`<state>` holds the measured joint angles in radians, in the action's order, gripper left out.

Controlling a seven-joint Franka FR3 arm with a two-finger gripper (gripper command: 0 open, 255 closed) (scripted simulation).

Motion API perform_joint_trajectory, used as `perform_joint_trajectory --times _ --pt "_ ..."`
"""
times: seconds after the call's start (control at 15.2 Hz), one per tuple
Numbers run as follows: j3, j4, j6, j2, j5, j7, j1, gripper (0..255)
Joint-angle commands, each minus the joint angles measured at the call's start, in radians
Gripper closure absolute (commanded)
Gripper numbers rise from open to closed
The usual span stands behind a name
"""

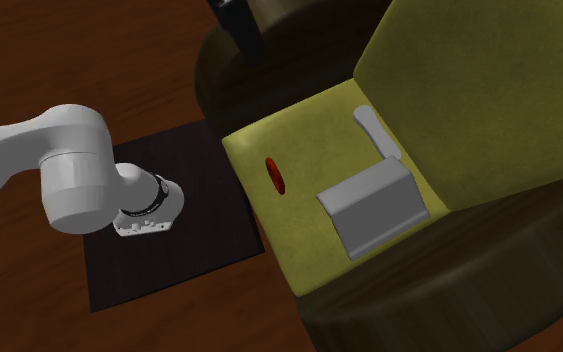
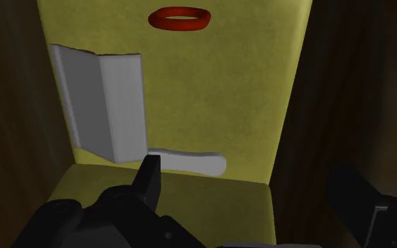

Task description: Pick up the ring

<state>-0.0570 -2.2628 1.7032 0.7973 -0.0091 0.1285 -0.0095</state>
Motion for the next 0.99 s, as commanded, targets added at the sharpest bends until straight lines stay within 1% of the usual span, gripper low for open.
perform_joint_trajectory --times 0.0,0.4,0.92 --pt "0.000 0.000 0.000 0.000 0.000 0.000 0.000 0" --pt "0.012 -0.055 0.085 -0.129 0.012 -0.153 -0.088 0" --pt "0.042 -0.125 0.199 -0.304 0.035 -0.347 -0.191 0"
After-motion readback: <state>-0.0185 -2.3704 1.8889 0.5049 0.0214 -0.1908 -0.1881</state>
